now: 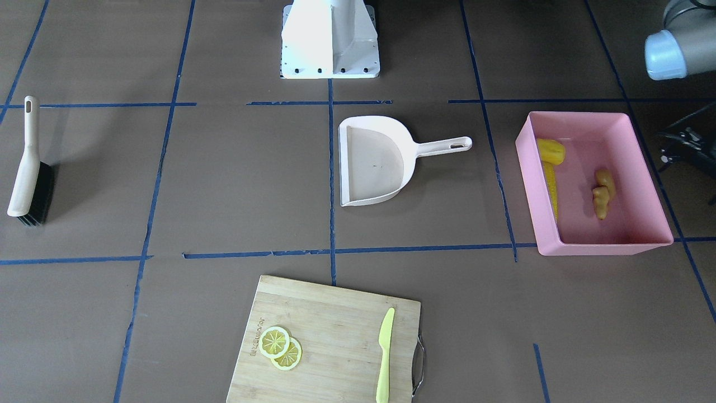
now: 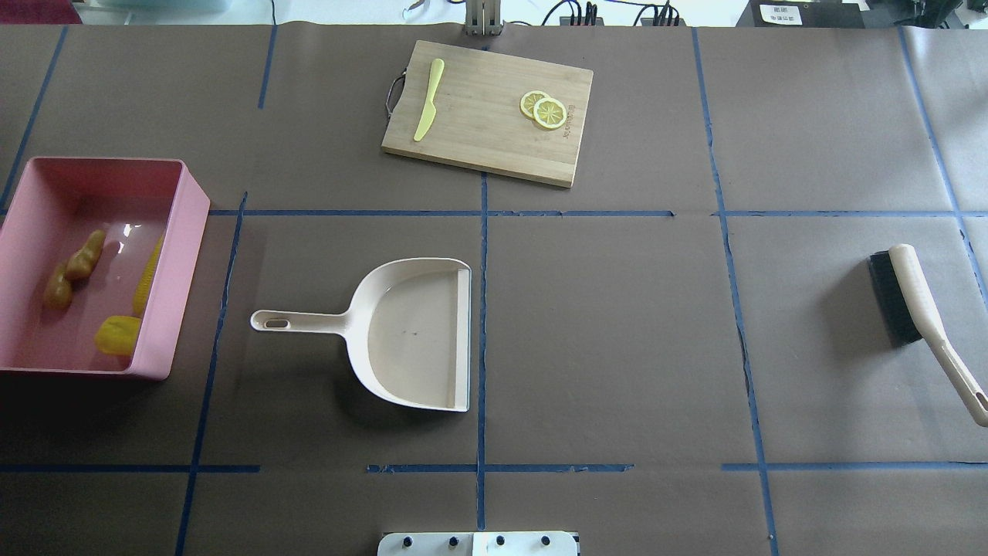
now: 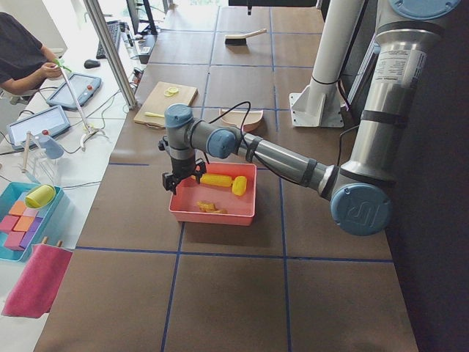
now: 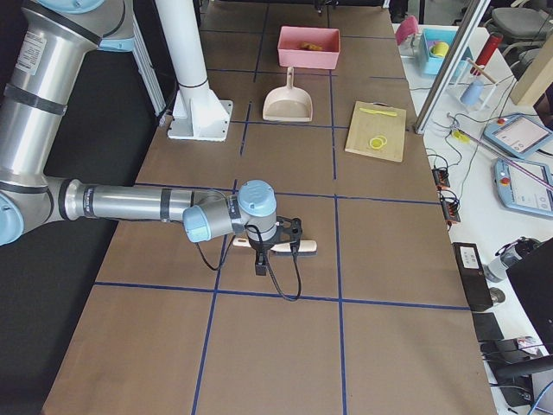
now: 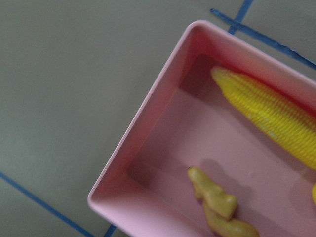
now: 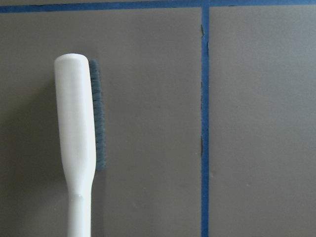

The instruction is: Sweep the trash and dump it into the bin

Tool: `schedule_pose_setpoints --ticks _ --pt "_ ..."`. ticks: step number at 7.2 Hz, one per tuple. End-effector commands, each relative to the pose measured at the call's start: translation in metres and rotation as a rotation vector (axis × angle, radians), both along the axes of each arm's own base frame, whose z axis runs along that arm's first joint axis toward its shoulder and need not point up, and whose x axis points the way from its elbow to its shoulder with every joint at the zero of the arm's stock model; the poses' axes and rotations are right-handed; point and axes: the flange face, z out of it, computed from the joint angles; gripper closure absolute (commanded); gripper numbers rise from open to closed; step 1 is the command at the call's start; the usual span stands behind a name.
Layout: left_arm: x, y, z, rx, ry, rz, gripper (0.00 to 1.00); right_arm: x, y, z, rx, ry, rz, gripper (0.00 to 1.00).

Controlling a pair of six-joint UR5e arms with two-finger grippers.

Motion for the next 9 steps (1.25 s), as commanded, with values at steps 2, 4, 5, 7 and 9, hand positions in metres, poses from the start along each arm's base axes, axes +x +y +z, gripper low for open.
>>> schedule_pose_setpoints --ticks 2,4,5,7,9 --pt "-0.080 -0.002 0.032 -0.406 0.053 -0.379 0.00 0.048 -0.003 0.026 0.007 0.026 -0.057 0.00" --pt "-0.106 0.010 0.063 -0.533 0.166 -0.383 0.00 0.053 -0.007 0.027 -0.009 0.026 -0.043 0.00" --pt "-0.112 0.025 0.086 -0.517 0.159 -0.338 0.00 0.053 -0.011 0.029 -0.009 0.024 -0.044 0.00" --pt "-0.119 0.048 0.114 -0.562 0.134 -0.358 0.00 0.054 -0.022 0.034 -0.008 0.027 -0.044 0.00" --pt "-0.131 0.040 0.108 -0.530 0.045 -0.394 0.00 0.053 -0.023 0.036 -0.008 0.015 -0.044 0.00"
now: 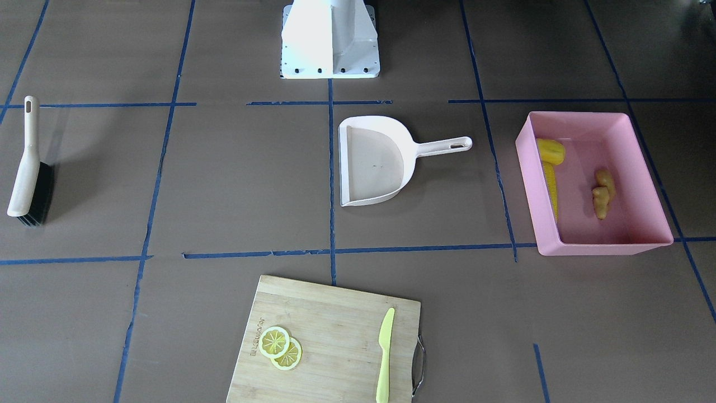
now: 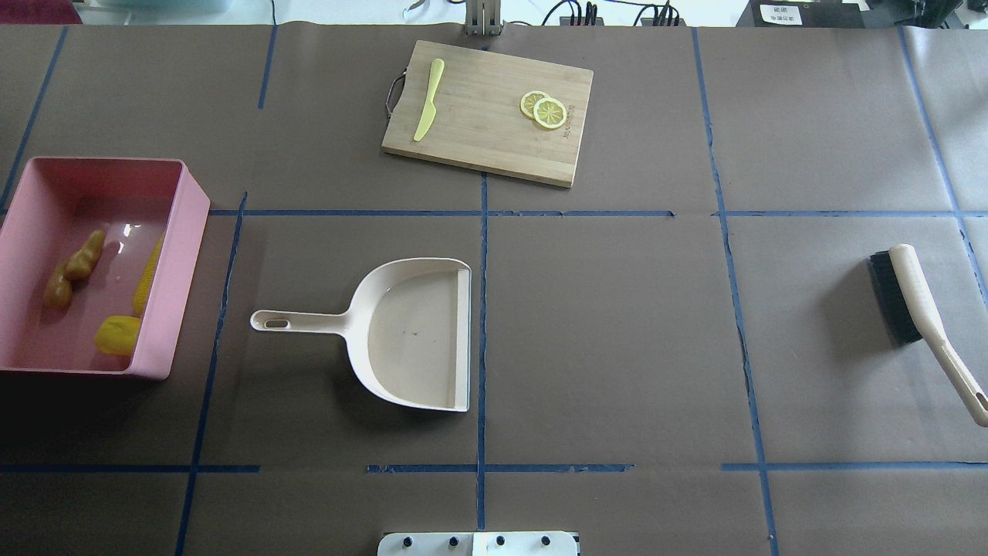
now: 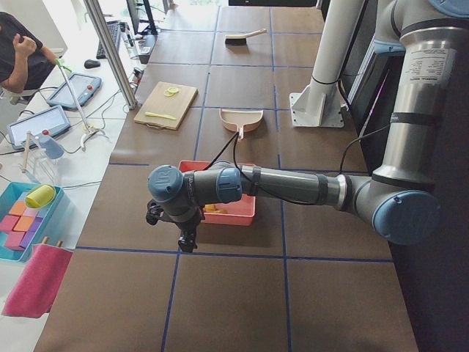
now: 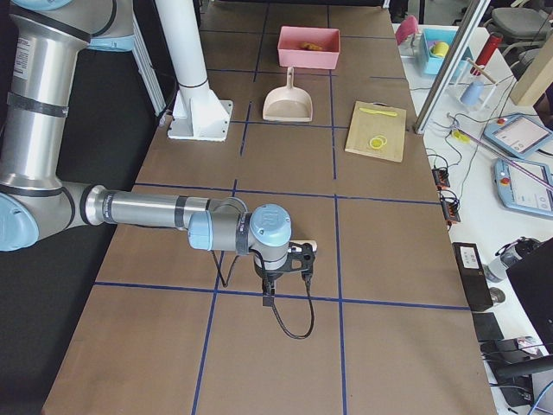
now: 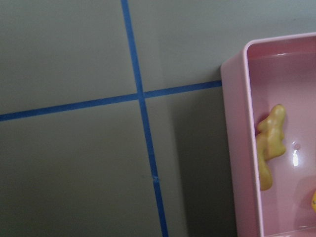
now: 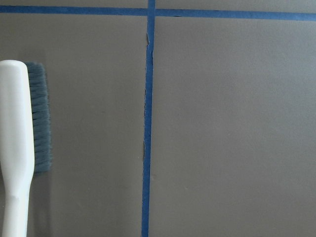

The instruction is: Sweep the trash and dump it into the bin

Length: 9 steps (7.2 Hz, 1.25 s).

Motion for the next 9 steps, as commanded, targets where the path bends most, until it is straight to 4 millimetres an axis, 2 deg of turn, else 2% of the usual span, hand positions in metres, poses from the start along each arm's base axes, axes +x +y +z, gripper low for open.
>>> schedule_pose_setpoints --ticks 1,2,3,4,7,9 --pt "-0.014 0.002 0.010 -0.038 -0.153 -0.032 0.00 -0.001 -0.002 0.001 0.007 -0.001 -0.002 0.00" --pt "-0.012 0.000 0.009 -0.020 -0.137 -0.035 0.00 0.000 -0.011 0.003 0.007 0.007 -0.003 0.00" --pt "-0.011 0.007 0.020 -0.044 -0.125 -0.035 0.00 0.000 -0.014 0.004 0.010 0.005 -0.006 0.00" --pt "-0.004 0.008 0.030 -0.073 -0.037 -0.042 0.00 0.000 -0.013 0.006 0.006 0.005 -0.007 0.00" --pt "-0.003 0.005 0.024 -0.065 -0.023 -0.046 0.00 -0.001 -0.013 0.006 0.001 -0.007 -0.003 0.00" --pt "-0.002 0.004 0.026 -0.057 -0.023 -0.043 0.00 -0.002 -0.023 0.010 -0.003 -0.008 -0.005 0.00"
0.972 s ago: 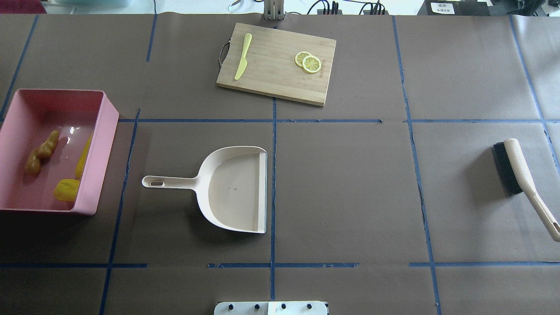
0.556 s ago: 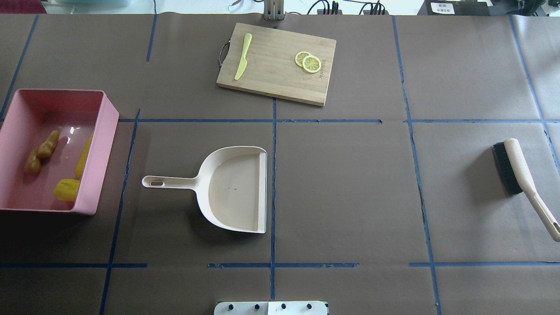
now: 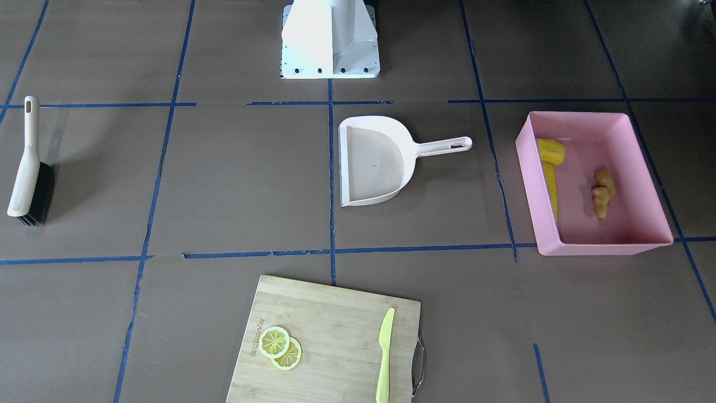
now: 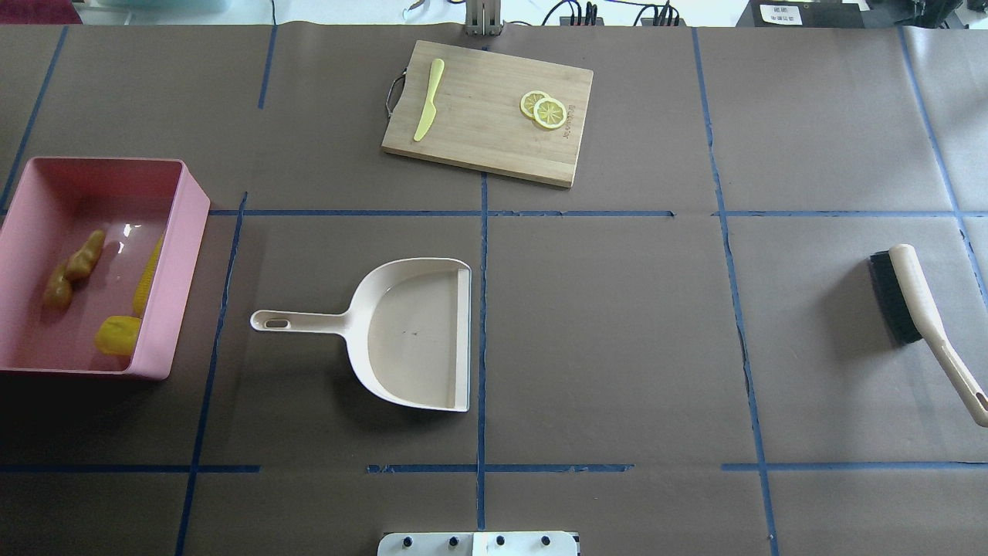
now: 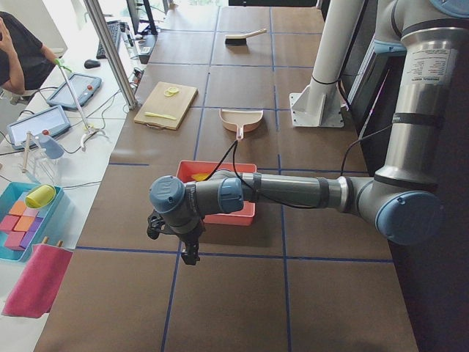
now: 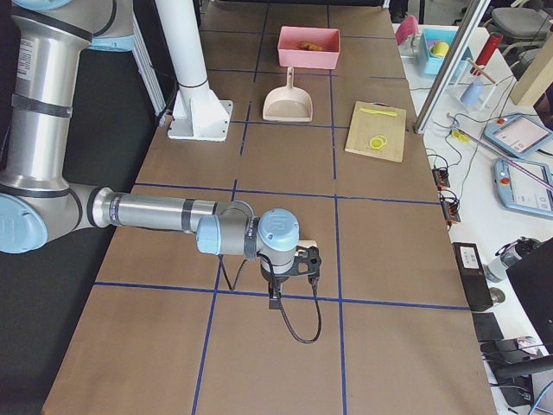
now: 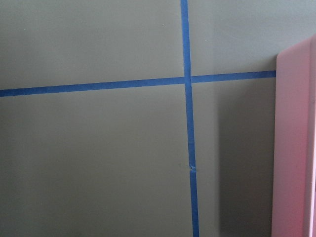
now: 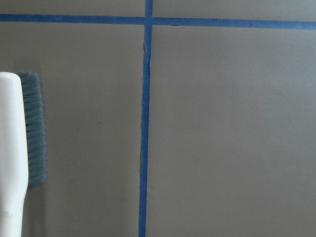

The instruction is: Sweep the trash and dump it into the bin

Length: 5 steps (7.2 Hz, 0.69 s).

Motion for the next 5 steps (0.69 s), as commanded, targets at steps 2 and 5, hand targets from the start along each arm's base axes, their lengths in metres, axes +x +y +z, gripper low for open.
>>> schedule_pose_setpoints --ticks 2,5 --pt "0.003 -0.006 -0.004 0.067 0.000 0.004 0.00 -0.001 -0.008 -0.002 0.005 -0.009 -0.002 0.00" --pt "0.003 -0.009 -0.010 0.096 0.000 0.010 0.00 -0.004 -0.008 -0.006 0.000 -0.051 0.004 0.00"
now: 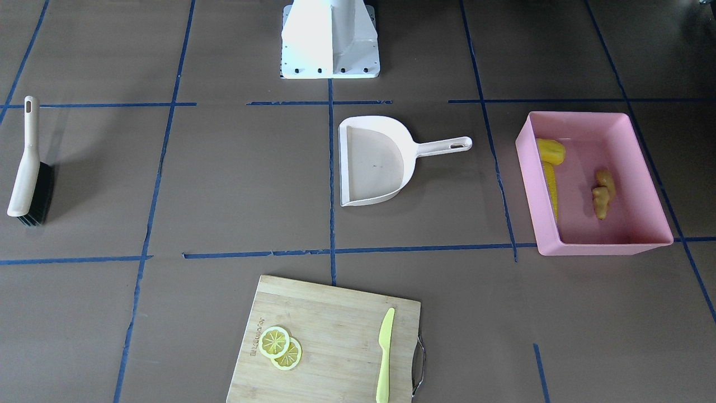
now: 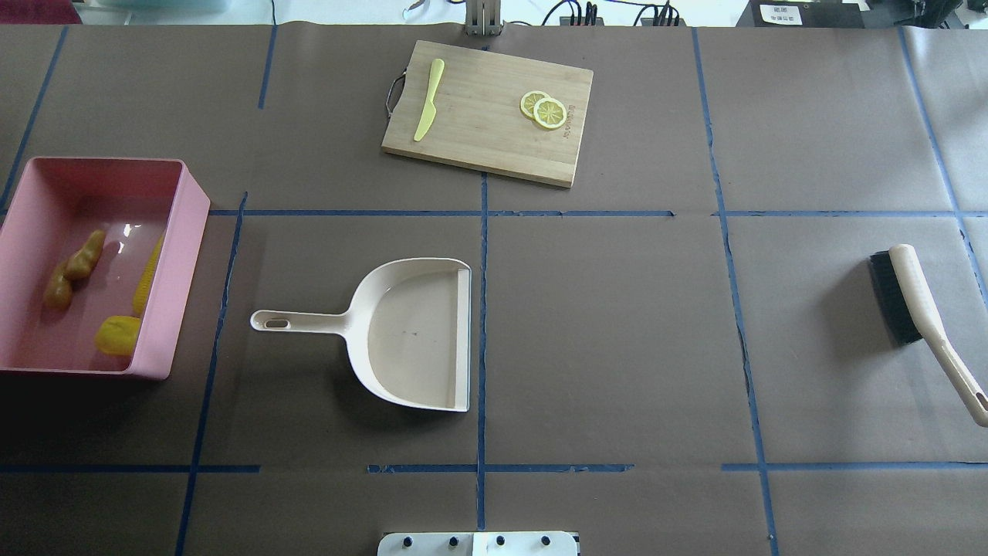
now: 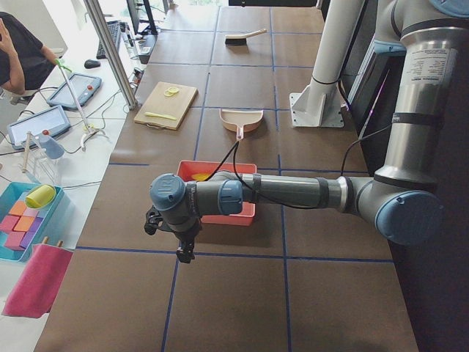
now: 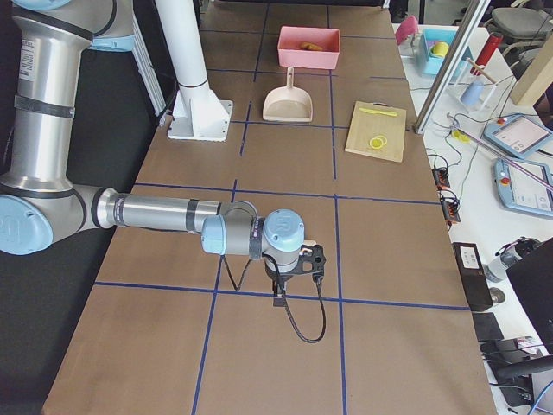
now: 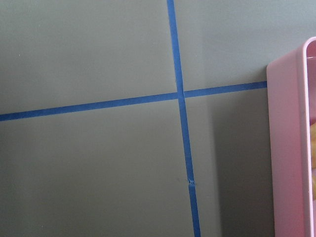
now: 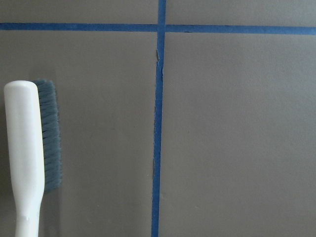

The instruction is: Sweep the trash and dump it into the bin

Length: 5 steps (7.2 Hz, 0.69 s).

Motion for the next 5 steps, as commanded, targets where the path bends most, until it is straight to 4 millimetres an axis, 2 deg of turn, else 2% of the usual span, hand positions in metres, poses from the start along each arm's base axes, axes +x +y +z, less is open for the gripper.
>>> schedule_pose_setpoints --ticks 1,5 --pt "0.0006 -0.0009 -0.0015 0.010 0.003 0.001 0.00 -0.0010 -0.0014 -0.0033 0.001 -0.008 0.006 0.00" --pt "0.0010 -0.0004 -0.0036 0.011 -0.003 0.001 0.00 -0.0002 -0.0011 -0.0026 0.007 0.003 0.005 0.00"
